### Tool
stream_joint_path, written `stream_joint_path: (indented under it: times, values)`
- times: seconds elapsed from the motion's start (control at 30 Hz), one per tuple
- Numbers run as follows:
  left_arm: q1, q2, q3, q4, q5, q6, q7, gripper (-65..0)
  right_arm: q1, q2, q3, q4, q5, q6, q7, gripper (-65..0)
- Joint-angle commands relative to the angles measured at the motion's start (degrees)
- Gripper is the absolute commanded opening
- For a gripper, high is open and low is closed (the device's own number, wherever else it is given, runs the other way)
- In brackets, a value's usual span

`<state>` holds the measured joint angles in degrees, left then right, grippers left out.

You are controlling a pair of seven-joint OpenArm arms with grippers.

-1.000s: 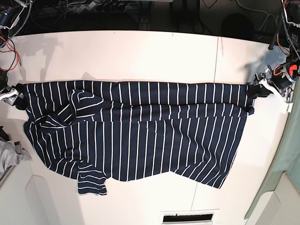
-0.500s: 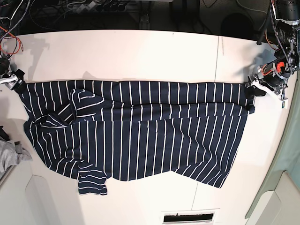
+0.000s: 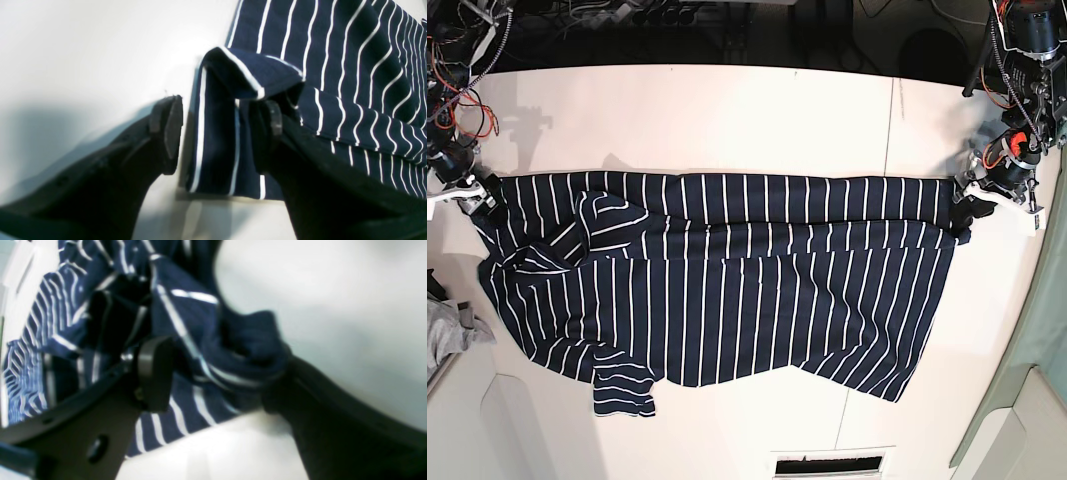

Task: Layout the t-shirt on the table in an organized manner, then fold the t-shirt properly
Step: 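Grasp the folded edge with both grippers and pull it taut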

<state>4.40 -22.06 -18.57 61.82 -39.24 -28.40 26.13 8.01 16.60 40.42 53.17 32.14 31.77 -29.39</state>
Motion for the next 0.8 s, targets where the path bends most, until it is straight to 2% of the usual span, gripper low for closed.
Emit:
stream_joint_path:
  times: [0.0, 0.03, 0.07, 0.1, 0.17, 0.2, 0.3, 0.43, 0.63, 0.77]
  values:
    - [0.4, -0.3, 0.1, -0.1, 1.7, 0.2, 3.3, -30.0, 0.7, 0.2, -0.1, 0.3, 0.2, 0.5, -0.8, -26.5]
    - [0.4, -0.3, 0.1, 0.0, 2.3, -0.6, 3.5, -31.2, 0.9, -0.2, -0.2, 0.3, 0.2, 0.7, -0.8, -28.9]
    - [0.4, -0.3, 0.2, 0.0, 3.1, -1.7, 3.7, -35.5, 0.9, -0.5, -0.5, 0.3, 0.3, 0.8, -0.8, -34.0]
    - [0.5, -0.3, 0.4, 0.0, 3.5, -3.1, 3.7, -42.9, 0.9, -0.6, -1.0, 0.3, 0.4, 0.8, -0.8, -41.2]
    - [0.7, -0.3, 1.0, 0.0, 3.5, -5.4, 3.7, -62.9, 0.9, -0.7, -2.3, 0.3, 0.4, 1.1, -0.8, -57.7]
    - [0.7, -0.3, 1.5, -0.1, 3.2, -6.0, 3.7, -65.0, 0.9, -0.8, -3.0, 0.3, 0.4, 1.1, -0.8, -65.0]
    - [0.7, -0.8, 3.0, 0.0, 3.3, -5.9, 3.7, -65.0, 1.0, -0.7, -4.3, 0.6, 0.4, 1.5, -1.1, -65.0]
    - [2.6, -2.6, 3.0, 2.9, 3.2, -5.9, 4.6, -65.0, -0.2, 0.0, -4.2, 2.9, 0.5, 1.5, -5.1, -65.0]
    - [10.0, -5.9, 3.0, 11.3, 0.9, -5.9, 4.6, -65.0, -8.9, 1.7, -4.0, 13.2, 5.9, 1.5, -7.3, -65.0]
    - [12.5, -7.2, 3.0, 13.3, 0.9, -5.9, 4.6, -65.0, -14.6, 2.3, -4.0, 19.9, 7.0, 1.5, -9.0, -65.0]
